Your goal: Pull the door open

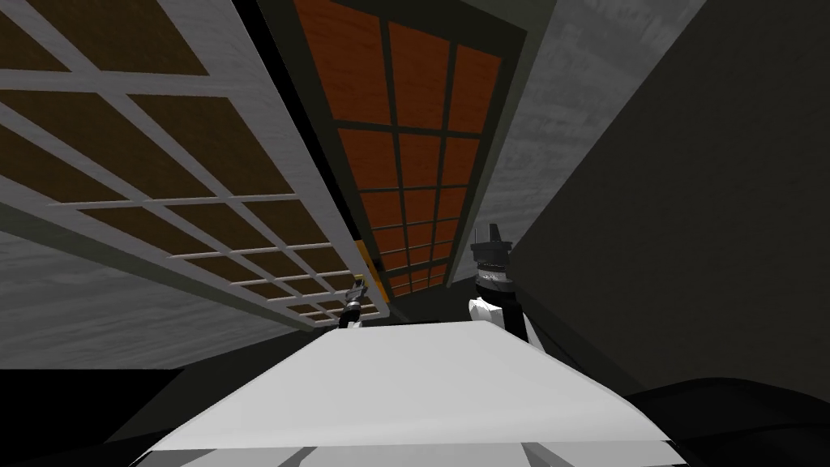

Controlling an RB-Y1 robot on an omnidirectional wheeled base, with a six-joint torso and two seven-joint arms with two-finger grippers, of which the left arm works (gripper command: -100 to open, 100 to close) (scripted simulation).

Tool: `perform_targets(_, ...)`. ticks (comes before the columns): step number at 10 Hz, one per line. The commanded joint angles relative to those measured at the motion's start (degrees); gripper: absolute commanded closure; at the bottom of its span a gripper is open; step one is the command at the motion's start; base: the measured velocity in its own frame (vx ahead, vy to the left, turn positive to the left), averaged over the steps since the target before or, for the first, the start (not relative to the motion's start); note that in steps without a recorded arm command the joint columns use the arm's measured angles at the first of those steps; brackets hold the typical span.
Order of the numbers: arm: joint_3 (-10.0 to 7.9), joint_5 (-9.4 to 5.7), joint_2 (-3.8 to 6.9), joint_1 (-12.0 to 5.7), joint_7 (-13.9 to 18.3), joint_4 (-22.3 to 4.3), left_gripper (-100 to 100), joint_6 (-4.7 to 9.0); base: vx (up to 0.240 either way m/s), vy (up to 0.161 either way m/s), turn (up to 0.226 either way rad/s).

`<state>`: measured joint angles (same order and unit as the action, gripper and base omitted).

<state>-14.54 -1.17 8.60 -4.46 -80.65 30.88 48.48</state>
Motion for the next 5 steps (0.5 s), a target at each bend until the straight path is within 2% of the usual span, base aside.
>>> perform_targets(1,-0.75,-0.82,1.02,1.69,1.8,-1.4,100,-0.46,-0.127,-0.010,0.061)
perform_targets(3,-0.75,-0.82,1.02,1.69,1.8,4.0,100,-0.46,-0.119,-0.020,0.017)
perform_targets(4,-0.75,-0.82,1.02,1.69,1.8,3.5,100,-0.46,-0.026,-0.007,0.004)
perform_targets(5,-0.75,-0.82,1.02,1.69,1.8,1.8,100,-0.46,0.009,0.008,-0.010)
